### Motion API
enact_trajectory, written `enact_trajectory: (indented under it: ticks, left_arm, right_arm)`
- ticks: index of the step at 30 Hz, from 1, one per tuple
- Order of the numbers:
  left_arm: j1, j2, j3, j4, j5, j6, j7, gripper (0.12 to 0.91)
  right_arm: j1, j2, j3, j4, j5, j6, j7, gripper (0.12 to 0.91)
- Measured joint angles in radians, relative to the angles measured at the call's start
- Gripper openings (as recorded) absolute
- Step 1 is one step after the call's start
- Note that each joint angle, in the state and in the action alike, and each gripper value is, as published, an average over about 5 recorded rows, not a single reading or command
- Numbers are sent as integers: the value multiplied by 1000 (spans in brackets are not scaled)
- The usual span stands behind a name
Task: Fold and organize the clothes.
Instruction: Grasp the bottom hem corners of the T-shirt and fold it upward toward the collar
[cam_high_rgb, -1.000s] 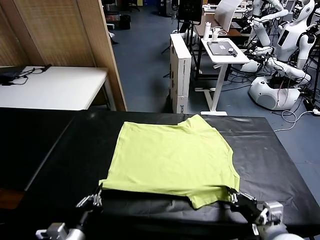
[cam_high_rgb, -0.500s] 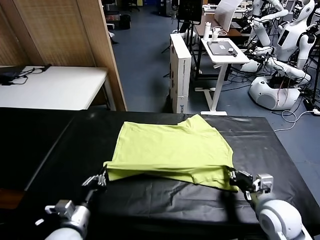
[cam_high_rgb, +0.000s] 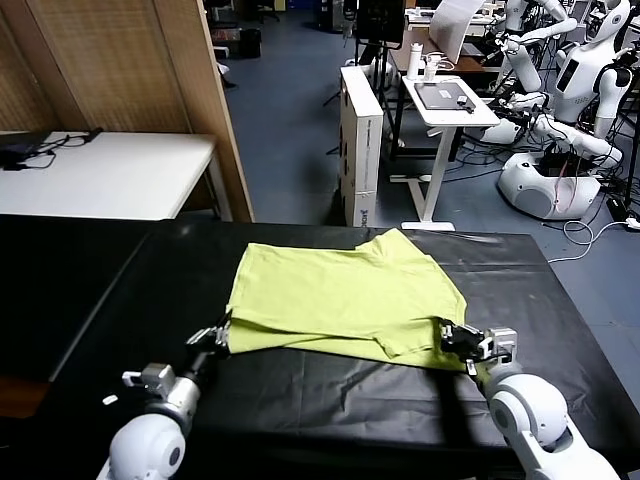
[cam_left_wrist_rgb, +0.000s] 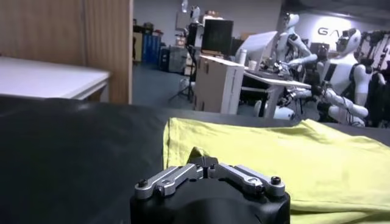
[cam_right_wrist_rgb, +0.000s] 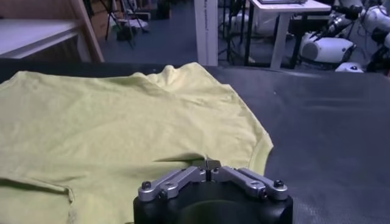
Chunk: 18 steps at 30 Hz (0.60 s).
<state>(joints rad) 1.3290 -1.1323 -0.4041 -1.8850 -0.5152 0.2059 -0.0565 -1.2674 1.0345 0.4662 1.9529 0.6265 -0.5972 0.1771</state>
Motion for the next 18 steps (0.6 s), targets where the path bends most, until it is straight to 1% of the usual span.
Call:
enact_trajectory:
  ticks: [4,6,7,10,11,13,14,16,17,18]
  left_arm:
    - [-36,8,13,25,-5,1,-2,145]
    - [-47,11,14,36,-7,1,-2,145]
    - [-51,12,14,41,-8,1,-2,145]
    - [-56,13,10,53,-11,2,-2,145]
    - [-57,12,9,55,-12,5,-3,145]
    - [-57,11,7,55,-16,16,-5,145]
    - [-56,10,5,52,-18,24,-6,148]
    - [-52,8,1,42,-26,41,-8,186]
    - [-48,8,-3,35,-29,48,-10,224]
    - [-43,7,-7,28,-31,53,-11,281]
  right_arm:
    - [8,1,-2,-11,1,7,1,146]
    - [11,1,-5,-15,3,9,2,194]
    - [12,1,-5,-16,6,10,1,237]
    - [9,-2,-1,-11,18,17,-10,411]
    - [6,-5,3,-6,22,20,-16,486]
    - [-3,-12,13,9,27,26,-27,600]
    - [-9,-16,20,18,27,28,-33,675]
    - [-24,-25,34,38,26,29,-42,780]
    - [-32,-29,41,49,24,28,-46,832]
    - [-41,-34,49,59,22,27,-49,865]
